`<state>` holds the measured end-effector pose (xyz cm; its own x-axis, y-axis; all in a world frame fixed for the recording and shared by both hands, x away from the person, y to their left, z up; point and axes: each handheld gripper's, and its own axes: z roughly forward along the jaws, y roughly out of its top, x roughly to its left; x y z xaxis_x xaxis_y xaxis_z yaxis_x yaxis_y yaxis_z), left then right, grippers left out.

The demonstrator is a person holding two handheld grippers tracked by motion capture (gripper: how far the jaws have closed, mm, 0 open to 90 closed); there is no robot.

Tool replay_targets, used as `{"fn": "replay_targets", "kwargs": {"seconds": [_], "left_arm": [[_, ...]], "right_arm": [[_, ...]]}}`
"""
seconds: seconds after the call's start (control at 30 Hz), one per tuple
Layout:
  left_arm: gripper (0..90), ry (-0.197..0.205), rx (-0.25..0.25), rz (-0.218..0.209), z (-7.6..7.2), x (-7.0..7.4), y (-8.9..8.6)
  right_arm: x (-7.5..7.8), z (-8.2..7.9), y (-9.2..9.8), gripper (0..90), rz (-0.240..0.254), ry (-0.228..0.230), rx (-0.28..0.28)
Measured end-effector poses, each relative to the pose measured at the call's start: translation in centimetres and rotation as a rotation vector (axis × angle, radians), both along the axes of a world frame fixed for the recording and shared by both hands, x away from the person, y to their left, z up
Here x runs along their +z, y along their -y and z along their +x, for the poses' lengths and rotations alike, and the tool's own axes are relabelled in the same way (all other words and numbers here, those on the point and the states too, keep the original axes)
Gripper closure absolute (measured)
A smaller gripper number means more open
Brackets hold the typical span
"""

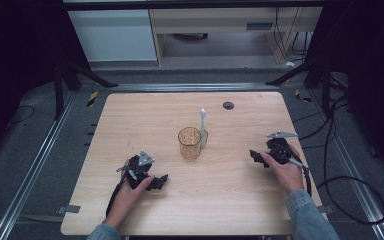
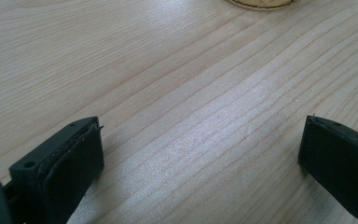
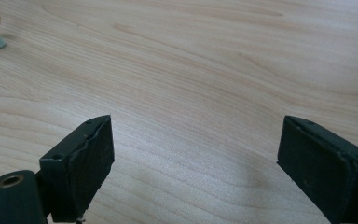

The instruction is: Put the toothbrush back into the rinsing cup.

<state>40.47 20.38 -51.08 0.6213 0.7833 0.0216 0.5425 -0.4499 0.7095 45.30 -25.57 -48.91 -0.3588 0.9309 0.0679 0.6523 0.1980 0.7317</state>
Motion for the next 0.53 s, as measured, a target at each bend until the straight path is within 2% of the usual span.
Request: {"fn": "replay_targets", "kwargs": {"seconds": [0.23,0.37,0.43,0.53], "left_arm": [[0.0,0.000,0.000,0.000,0.0,0.0,0.0],[0.0,0.001,0.001,-0.002,0.0,0.0,0.0],[0.0,0.000,-0.001,0.002,0.0,0.0,0.0],[0.0,-0.001,-0.002,0.002,0.0,0.0,0.0]], "right_arm": [[-1.6,0.0,-0.2,8.7,0.004,-0.017,-0.032],[-2.3,-0.2,-0.6,6.9,-0.023,0.016,-0.050],[-2.4,-0.4,-1.0,6.1,-0.067,0.029,-0.045],[-2.5,-0.7,-1.5,5.8,-0.069,0.028,-0.054]]}}
